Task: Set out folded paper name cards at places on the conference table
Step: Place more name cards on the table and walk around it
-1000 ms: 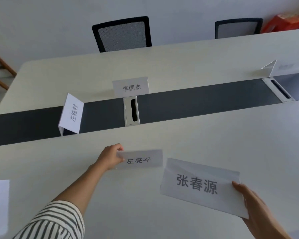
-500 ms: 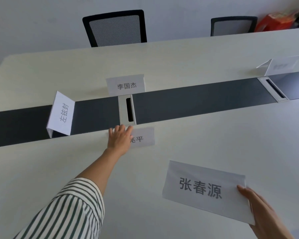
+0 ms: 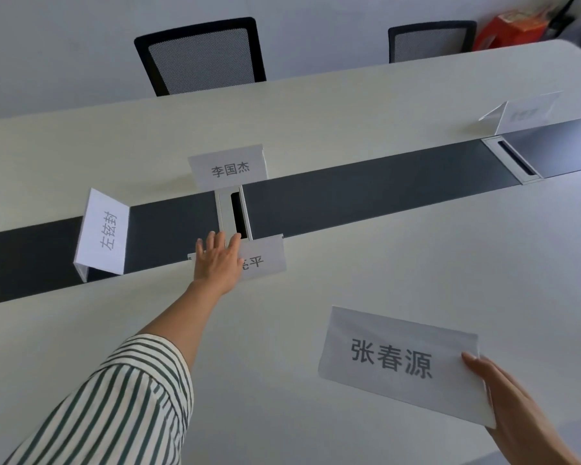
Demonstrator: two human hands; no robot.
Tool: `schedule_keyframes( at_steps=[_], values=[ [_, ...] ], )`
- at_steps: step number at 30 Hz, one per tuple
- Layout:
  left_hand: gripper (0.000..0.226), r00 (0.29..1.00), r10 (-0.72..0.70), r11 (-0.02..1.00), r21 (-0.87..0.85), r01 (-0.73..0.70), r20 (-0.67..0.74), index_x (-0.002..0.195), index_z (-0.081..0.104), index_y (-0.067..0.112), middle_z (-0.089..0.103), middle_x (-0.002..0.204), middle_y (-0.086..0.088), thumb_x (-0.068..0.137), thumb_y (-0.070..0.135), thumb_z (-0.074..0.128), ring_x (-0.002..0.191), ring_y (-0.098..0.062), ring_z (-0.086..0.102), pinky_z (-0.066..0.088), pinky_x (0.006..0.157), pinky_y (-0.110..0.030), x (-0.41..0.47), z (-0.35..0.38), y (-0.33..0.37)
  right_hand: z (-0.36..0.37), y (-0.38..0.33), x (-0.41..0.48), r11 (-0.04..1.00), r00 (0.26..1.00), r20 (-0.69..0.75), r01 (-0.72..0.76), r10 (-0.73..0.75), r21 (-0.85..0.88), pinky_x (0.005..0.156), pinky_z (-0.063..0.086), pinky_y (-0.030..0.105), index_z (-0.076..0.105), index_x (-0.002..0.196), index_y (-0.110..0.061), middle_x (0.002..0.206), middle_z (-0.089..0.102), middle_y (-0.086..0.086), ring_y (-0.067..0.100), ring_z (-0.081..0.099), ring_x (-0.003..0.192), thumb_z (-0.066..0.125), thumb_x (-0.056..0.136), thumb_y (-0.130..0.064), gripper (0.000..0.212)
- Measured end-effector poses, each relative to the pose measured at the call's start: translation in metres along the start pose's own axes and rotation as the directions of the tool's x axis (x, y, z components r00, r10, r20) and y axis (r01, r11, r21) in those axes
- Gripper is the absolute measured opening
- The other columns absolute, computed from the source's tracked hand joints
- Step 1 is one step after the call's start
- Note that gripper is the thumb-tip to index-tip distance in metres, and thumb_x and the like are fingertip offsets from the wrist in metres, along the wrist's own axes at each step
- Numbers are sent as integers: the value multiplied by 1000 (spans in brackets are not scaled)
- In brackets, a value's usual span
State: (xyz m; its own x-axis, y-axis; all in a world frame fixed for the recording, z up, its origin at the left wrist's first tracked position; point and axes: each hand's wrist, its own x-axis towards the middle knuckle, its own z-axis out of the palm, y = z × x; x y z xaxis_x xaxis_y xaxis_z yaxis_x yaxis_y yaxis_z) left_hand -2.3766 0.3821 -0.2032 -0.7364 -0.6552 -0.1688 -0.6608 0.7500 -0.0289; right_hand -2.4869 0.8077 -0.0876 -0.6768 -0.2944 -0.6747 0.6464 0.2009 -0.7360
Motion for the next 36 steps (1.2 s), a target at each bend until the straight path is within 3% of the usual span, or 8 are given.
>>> schedule_keyframes(
  at_steps=[4, 8, 11, 15, 21, 25, 30, 36],
  values=[
    [46, 991, 21, 997, -72, -31, -135, 132, 45, 11, 50, 128, -16, 88, 25, 51, 119, -36, 44, 35, 99, -46, -13, -22, 19, -5, -1, -14, 999, 999, 6, 37, -37, 18, 73, 45, 36, 67, 101, -6, 98, 74, 17, 28, 64, 82, 77, 57, -46, 60],
    [29, 991, 53, 905, -413, -100, -123, 112, 61, 10, 63, 113, -8, 90, 20, 47, 103, -31, 58, 45, 85, -38, -52, -55, 63, -17, -3, -34, 996, 997, 48, 59, -63, 68, 68, 44, 35, 66, 102, -4, 101, 70, 23, 20, 67, 70, 64, 79, -33, 37],
    [23, 987, 103, 790, -594, -154, -119, 105, 65, 14, 70, 99, -2, 88, 23, 52, 92, -21, 65, 52, 80, -34, -100, -73, 100, -33, 0, -49, 997, 996, 42, 78, -79, 17, 69, 44, 35, 68, 100, -7, 87, 75, 10, 15, 69, 67, 80, 46, -53, 72],
    [20, 981, 175, 600, -781, -170, -79, 103, 66, 15, 70, 90, 4, 90, 26, 57, 83, -5, 64, 52, 78, -23, -170, -91, 149, -64, 10, -74, 990, 988, 58, 140, -140, 10, 71, 46, 37, 75, 91, -21, 86, 75, 6, 16, 68, 72, 81, 25, -68, 81],
    [49, 953, 286, 290, -957, 10, 97, 126, 51, 30, 62, 120, 6, 87, 58, 43, 110, -5, 59, 48, 97, -28, -273, -108, 227, -142, 28, -122, 969, 969, 57, 236, -240, 71, 68, 57, 37, 74, 96, -23, 100, 73, 14, 25, 71, 82, 80, 40, -65, 70],
    [46, 899, 412, 181, -980, 83, 152, 129, 47, 33, 63, 120, 9, 89, 55, 43, 103, 3, 62, 49, 82, -16, -343, -110, 296, -212, 51, -158, 958, 967, -6, 254, -256, 134, 76, 53, 42, 74, 93, -23, 97, 74, 12, 26, 70, 82, 82, 33, -66, 74],
    [33, 870, 462, 181, -978, 101, 175, 123, 50, 31, 70, 102, -1, 90, 31, 56, 91, -6, 68, 53, 72, -18, -417, -99, 382, -307, 90, -200, 957, 964, -145, 243, -221, 158, 69, 50, 31, 69, 101, -14, 95, 74, 9, 20, 69, 78, 69, 74, -43, 39],
    [57, 866, 464, 215, -972, 95, 187, 116, 58, 38, 72, 99, -5, 62, 56, 64, 92, -18, 70, 56, 83, -40, -465, -89, 463, -394, 120, -230, 950, 933, -300, 258, -197, 177, 70, 49, 34, 68, 95, -18, 94, 73, 11, 22, 67, 77, 54, 90, -36, 23]
  ],
)
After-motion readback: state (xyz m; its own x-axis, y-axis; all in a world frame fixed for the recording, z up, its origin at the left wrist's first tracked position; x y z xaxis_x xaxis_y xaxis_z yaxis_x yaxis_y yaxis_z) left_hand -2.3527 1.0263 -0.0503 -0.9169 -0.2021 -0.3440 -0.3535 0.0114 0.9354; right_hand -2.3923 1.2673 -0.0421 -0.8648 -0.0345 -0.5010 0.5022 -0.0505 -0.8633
